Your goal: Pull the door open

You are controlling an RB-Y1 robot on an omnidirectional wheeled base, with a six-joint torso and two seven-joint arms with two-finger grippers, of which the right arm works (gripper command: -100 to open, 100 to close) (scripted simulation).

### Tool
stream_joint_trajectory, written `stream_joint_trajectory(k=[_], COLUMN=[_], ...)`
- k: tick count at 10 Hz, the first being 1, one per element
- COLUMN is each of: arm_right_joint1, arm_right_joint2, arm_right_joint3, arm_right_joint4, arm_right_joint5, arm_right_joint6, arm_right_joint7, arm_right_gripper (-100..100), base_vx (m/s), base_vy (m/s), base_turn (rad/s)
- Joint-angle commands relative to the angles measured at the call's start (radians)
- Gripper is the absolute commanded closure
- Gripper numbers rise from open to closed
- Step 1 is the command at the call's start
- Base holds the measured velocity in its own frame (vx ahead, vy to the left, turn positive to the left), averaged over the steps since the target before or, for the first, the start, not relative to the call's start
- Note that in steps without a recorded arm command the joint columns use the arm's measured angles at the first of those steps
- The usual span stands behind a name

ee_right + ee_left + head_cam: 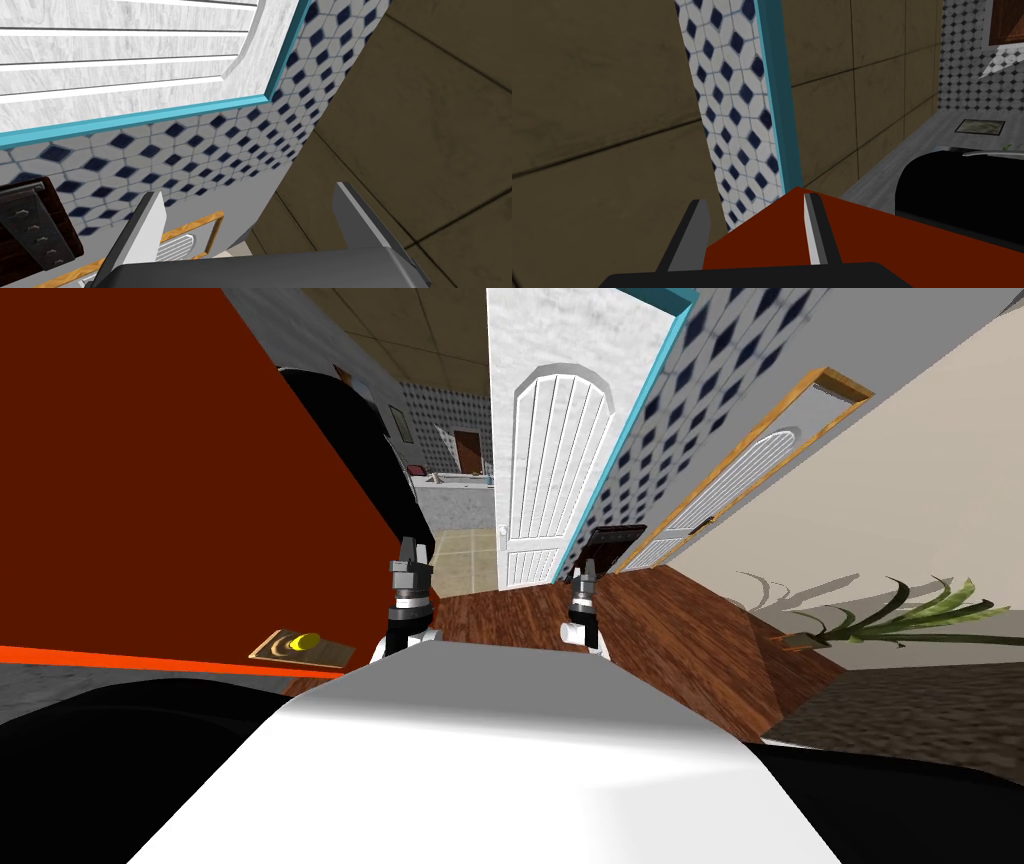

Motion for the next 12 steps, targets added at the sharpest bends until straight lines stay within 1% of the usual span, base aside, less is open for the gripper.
stream_joint_trajectory(k=[1,2,4,5,6,8,9,11,12], arm_right_joint1=[-0.04,-0.04,-0.09,-0.115,-0.115,-0.166,-0.166,-0.218,-0.218], arm_right_joint2=[-0.002,-0.002,-0.004,-0.005,-0.005,-0.006,-0.006,-0.007,-0.007], arm_right_joint3=[0.0,0.0,0.0,0.001,0.001,0.001,0.001,0.002,0.002], arm_right_joint4=[0.05,0.066,0.144,0.17,0.187,0.255,0.27,0.339,0.353], arm_right_joint5=[-0.002,-0.002,-0.004,-0.005,-0.005,-0.007,-0.007,-0.009,-0.009], arm_right_joint6=[0.005,0.005,0.007,0.009,0.009,0.012,0.012,0.014,0.014], arm_right_joint7=[-0.004,-0.004,-0.009,-0.012,-0.012,-0.017,-0.017,-0.022,-0.022], arm_right_gripper=[-100,-100,-100,-100,-100,-100,-100,-100,-100], base_vx=[0.098,0.07,0.069,0.105,0.071,0.071,0.062,0.076,0.063], base_vy=[0.035,0.02,0.022,0.034,0.021,0.02,0.013,0.023,0.02], base_turn=[0.076,0.029,0.064,0.072,0.017,0.059,0.03,0.063,0.021])
